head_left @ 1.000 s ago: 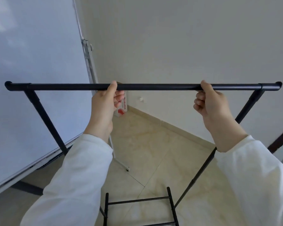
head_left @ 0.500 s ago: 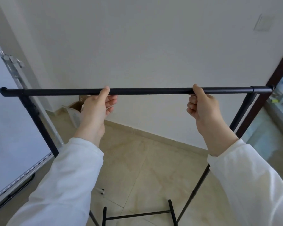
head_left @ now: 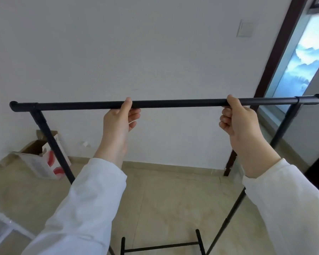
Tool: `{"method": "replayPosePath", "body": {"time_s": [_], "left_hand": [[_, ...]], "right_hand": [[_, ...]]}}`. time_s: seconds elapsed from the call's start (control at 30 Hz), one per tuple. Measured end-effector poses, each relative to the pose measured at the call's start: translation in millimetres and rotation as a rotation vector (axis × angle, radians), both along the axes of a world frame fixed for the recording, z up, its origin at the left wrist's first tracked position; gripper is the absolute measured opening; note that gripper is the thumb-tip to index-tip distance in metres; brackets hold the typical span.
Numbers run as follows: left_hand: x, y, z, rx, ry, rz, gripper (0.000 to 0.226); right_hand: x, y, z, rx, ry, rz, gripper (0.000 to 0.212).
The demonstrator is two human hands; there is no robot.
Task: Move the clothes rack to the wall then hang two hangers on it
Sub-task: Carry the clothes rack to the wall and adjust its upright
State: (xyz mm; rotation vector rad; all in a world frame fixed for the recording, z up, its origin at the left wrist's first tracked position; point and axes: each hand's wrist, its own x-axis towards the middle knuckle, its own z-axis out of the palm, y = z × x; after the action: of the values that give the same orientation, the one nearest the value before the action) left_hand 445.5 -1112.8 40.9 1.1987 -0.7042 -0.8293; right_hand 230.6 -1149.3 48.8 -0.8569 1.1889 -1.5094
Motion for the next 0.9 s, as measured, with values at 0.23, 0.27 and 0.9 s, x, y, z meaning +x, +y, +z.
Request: {"method": "replayPosePath", "body": {"time_s": [0.23, 0.27, 0.9], "left_hand": [[-11, -75, -9, 0.033, 0.005, -0.082, 0.017], [-14, -88, -9, 0.034, 0.004, -0.087, 0.017], [-23, -309, -5, 0.030, -0.005, -0.188, 0.020]], "right_hand": [[-14, -52, -11, 0.048, -0.027, -0.071, 0.021], [-16, -63, -12, 0.048, -0.032, -0.077, 0.022], [-23, -260, -7, 0.045, -0.022, -0.181, 0.024]]}}
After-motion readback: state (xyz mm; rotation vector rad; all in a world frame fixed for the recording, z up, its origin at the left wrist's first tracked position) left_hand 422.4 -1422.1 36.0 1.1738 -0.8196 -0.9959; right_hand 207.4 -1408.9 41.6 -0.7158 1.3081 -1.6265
